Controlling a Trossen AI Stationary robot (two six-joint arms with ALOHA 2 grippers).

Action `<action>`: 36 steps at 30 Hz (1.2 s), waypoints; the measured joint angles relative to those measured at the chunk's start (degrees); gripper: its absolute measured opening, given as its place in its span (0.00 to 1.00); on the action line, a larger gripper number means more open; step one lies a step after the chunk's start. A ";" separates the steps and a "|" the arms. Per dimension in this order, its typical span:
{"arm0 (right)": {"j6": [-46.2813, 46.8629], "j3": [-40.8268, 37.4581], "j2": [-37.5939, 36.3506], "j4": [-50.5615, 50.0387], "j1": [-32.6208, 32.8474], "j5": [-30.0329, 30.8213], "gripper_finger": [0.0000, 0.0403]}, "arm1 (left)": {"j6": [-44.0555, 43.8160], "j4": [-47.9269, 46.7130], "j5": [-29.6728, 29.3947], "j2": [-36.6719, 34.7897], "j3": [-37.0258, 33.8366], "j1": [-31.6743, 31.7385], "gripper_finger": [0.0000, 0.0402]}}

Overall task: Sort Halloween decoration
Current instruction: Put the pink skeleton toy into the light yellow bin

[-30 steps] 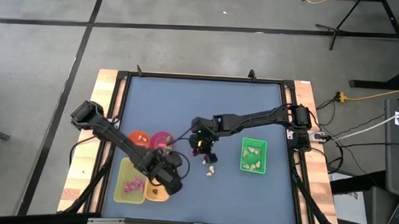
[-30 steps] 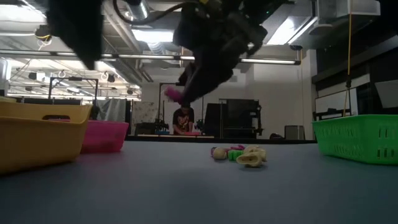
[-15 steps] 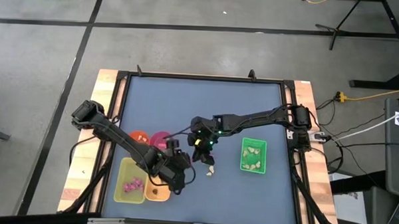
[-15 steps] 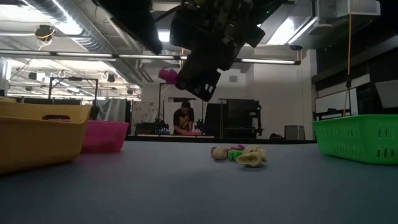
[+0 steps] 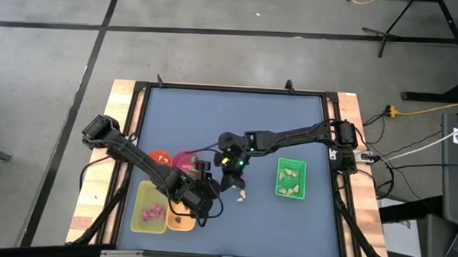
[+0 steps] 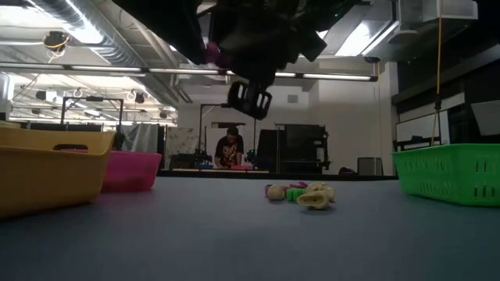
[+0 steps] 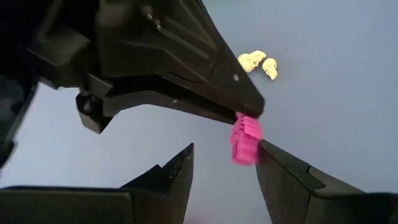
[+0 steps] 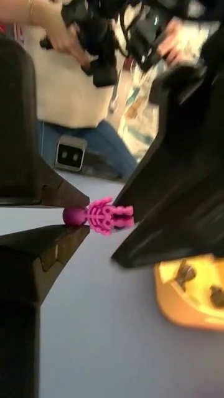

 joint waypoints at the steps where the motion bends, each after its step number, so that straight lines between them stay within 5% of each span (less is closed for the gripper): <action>1: 0.67 0.00 -0.04 1.00 0.00 -0.63 0.08 | 0.00 0.02 0.00 0.00 0.00 0.00 0.38; 10: 2.12 0.00 -0.07 3.90 0.00 -2.39 0.08 | 0.00 0.00 0.02 0.00 0.00 -0.04 0.37; 28: 2.10 0.00 -0.07 3.79 0.02 -0.56 0.08 | -0.04 -0.09 1.99 0.00 0.00 -0.16 0.03; 36: 2.08 0.00 -0.07 3.82 0.04 0.19 0.08 | -0.07 -0.20 2.11 0.00 0.00 -0.22 0.00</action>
